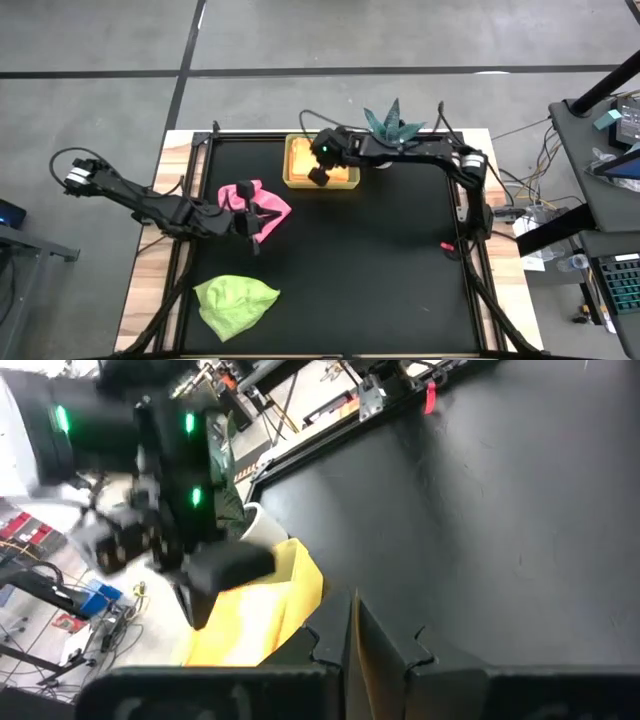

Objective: Fold microfiber towels
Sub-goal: Fold the pink microfiber cloth

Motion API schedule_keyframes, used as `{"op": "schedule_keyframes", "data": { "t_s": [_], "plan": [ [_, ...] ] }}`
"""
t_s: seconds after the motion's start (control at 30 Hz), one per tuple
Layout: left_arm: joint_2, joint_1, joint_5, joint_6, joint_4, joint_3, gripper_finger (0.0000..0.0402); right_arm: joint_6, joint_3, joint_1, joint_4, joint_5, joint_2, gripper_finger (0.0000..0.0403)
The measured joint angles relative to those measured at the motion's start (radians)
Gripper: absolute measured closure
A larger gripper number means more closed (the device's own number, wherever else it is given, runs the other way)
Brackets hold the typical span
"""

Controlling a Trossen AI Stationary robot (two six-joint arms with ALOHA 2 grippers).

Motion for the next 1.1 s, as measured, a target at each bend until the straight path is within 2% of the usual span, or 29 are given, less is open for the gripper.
{"op": "schedule_keyframes", "data": {
  "t_s": [0.1, 0.17, 0.33, 0.43, 0.5, 0.7, 0.8, 0.87, 0.97, 1.1],
  "plan": [
    [0.019, 0.000, 0.004, -0.034, -0.003, -0.002, 0.0395, -0.025, -0.045, 0.068, 0.015, 0.000, -0.046, 0.0390],
    [0.040, 0.000, 0.009, -0.114, -0.033, -0.002, 0.0395, -0.034, -0.087, 0.115, 0.022, 0.000, -0.079, 0.0390],
    [0.107, 0.012, 0.038, -0.381, -0.296, -0.004, 0.0395, -0.042, -0.244, 0.238, 0.057, 0.008, -0.192, 0.0390],
    [0.159, 0.035, 0.066, -0.556, -0.387, -0.004, 0.0395, -0.027, -0.371, 0.297, 0.124, 0.007, -0.262, 0.0390],
    [0.203, 0.046, 0.091, -0.608, -0.407, -0.007, 0.0389, -0.012, -0.458, 0.324, 0.198, 0.008, -0.307, 0.0390],
    [0.360, 0.082, 0.116, -0.668, -0.378, -0.008, 0.0324, 0.042, -0.709, 0.359, 0.497, 0.007, -0.397, 0.0390],
    [0.423, 0.092, 0.219, -0.682, -0.379, -0.007, 0.0280, 0.049, -0.801, 0.359, 0.631, 0.007, -0.407, 0.0390],
    [0.453, 0.092, 0.254, -0.683, -0.379, -0.002, 0.0252, 0.042, -0.837, 0.359, 0.690, 0.007, -0.407, 0.0390],
    [0.483, 0.093, 0.251, -0.716, -0.386, 0.008, 0.0221, 0.040, -0.867, 0.357, 0.730, 0.004, -0.407, 0.0390],
    [0.505, 0.098, 0.251, -0.738, -0.391, 0.011, 0.0221, 0.039, -0.873, 0.357, 0.755, 0.004, -0.407, 0.0390]
  ]
}}
